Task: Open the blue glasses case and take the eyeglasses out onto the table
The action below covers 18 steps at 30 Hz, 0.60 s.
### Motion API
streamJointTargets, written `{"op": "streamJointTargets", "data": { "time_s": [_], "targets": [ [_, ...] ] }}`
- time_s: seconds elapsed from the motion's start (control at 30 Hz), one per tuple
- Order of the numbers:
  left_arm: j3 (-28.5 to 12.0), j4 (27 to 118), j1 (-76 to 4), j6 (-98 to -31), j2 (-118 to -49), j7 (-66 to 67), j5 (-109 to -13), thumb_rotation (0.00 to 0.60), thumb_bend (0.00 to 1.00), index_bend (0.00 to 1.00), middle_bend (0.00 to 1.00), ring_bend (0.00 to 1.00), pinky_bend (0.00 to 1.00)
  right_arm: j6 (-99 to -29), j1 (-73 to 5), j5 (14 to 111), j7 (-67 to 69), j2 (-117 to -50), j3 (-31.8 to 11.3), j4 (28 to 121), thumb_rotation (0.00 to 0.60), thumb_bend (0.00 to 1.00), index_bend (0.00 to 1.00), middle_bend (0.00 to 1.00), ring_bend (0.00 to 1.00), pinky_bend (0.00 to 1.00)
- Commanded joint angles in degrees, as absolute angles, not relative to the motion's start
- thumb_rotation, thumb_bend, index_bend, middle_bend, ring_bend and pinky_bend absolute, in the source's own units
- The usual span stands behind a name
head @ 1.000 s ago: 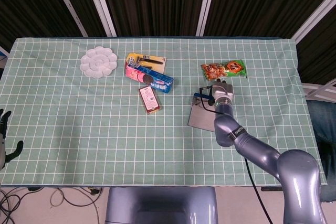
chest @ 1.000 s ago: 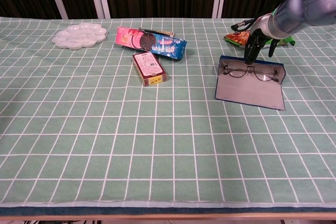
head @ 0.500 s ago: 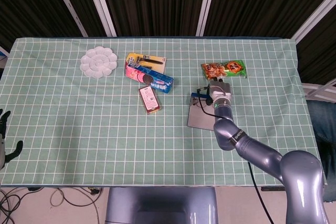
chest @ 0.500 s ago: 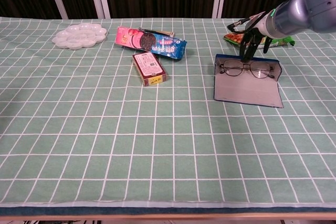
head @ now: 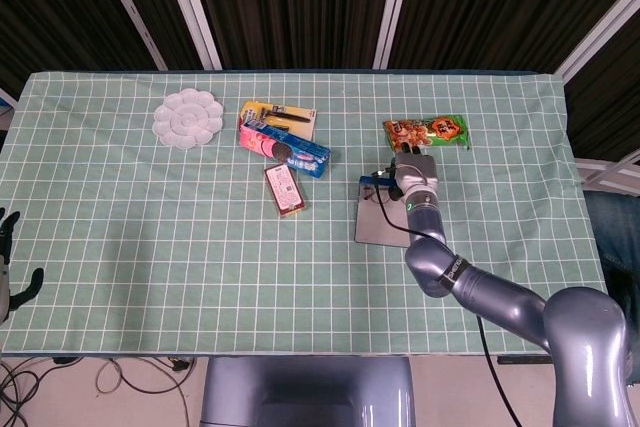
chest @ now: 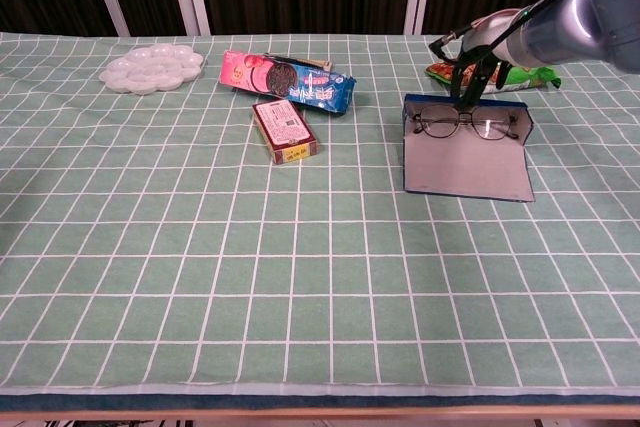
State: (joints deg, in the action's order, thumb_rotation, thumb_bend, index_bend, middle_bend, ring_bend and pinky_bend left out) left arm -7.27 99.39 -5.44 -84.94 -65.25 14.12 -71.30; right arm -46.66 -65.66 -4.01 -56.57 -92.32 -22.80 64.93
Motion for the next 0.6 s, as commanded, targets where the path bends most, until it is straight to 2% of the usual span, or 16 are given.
{"op": "streamJointTargets", "data": {
  "time_s": [0.03,0.6],
  "targets": [
    [-7.3,99.4,-5.4,-84.9,-65.3,14.0,-71.2,0.6,0.33,0.05,0.0,0.0,0.0,-47.2,-66.1,-4.1,-56.2,-92.2,-22.7,65.4,0.6,0.54,0.55,0.0,0.0,0.2],
    [-7.3,99.7,-5.4,-84.6,-65.0,13.3,-71.2,0.6,0.33,0.05,0.0,0.0,0.0,-52.4,-68.5,-0.9,-54.7,-94.0,-22.4,67.6,0.6,0.54,0.55,0.0,0.0,0.2]
  ]
}}
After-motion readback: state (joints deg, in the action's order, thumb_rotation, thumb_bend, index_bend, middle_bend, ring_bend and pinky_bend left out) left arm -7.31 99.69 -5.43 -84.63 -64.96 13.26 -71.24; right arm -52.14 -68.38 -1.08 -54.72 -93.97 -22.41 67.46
